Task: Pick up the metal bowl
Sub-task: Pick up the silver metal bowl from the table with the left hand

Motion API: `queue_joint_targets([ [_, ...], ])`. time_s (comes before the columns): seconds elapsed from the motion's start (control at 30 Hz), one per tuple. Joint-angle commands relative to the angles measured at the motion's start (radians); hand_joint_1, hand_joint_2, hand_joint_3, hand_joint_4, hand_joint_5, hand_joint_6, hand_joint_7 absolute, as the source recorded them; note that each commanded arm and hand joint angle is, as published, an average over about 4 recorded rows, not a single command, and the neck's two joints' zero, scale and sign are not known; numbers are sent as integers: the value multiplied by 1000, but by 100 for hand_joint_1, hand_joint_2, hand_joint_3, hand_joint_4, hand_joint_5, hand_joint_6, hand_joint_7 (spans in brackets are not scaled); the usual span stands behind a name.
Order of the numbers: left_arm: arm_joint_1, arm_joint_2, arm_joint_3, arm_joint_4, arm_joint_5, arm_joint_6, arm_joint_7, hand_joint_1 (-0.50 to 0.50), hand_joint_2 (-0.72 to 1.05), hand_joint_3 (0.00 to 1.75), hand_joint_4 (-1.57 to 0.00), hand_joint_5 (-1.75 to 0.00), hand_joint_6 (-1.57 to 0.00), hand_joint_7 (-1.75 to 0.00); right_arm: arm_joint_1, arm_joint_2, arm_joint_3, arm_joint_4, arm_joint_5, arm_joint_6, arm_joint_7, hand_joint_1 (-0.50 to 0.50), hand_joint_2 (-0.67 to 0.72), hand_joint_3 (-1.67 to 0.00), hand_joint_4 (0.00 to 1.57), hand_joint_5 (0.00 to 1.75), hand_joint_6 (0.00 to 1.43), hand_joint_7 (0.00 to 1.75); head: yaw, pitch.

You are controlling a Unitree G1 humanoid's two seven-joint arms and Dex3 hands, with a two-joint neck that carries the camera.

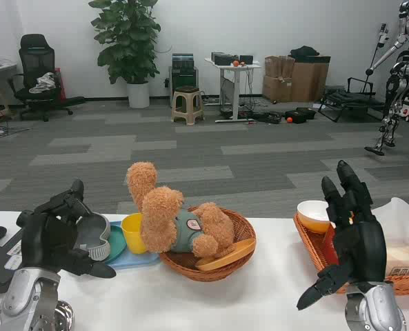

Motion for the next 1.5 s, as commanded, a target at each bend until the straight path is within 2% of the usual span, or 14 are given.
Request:
queue_joint_targets([
  [0.03, 106, -58, -270, -287, 36, -438, 577, -50, -46, 9, 0, 0, 0, 0, 193, 122, -276, -463, -190, 118, -9, -4, 72, 0, 0, 0, 0, 14, -18, 28],
  [0.2, 106, -60, -277, -287, 17, -438, 577, -50, -46, 9, 0, 0, 0, 0, 193, 123, -277, -463, -190, 116, -9, -6, 72, 0, 0, 0, 0, 14, -9, 14],
  [0.97, 106, -62, -277, -287, 17, -438, 577, -50, -46, 9, 0, 0, 0, 0, 193, 122, -276, -463, -190, 114, -12, -4, 72, 0, 0, 0, 0, 14, -9, 8],
  [1.17, 107, -59, -279, -289, 16, -438, 577, -50, -55, 9, 0, 0, 0, 0, 193, 124, -280, -461, -214, 114, -12, -4, 72, 0, 0, 0, 0, 14, -9, -10],
  [1.3, 107, -58, -279, -287, 15, -438, 575, -50, -55, 9, 0, 0, 0, 0, 193, 124, -290, -461, -253, 121, -12, -6, 72, 0, 0, 0, 0, 14, -1, -26],
  [1.43, 107, -50, -281, -286, 3, -436, 565, -50, -55, 9, 0, 0, 0, 0, 193, 120, -287, -460, -252, 127, -12, -4, 72, 0, 0, 0, 0, 14, 24, -65],
  [1.5, 110, -28, -298, -286, -31, -428, 545, -50, -55, 9, 0, 0, 0, 0, 197, 115, -282, -454, -249, 127, -12, -4, 72, 0, 0, 0, 0, 14, 54, -117],
])
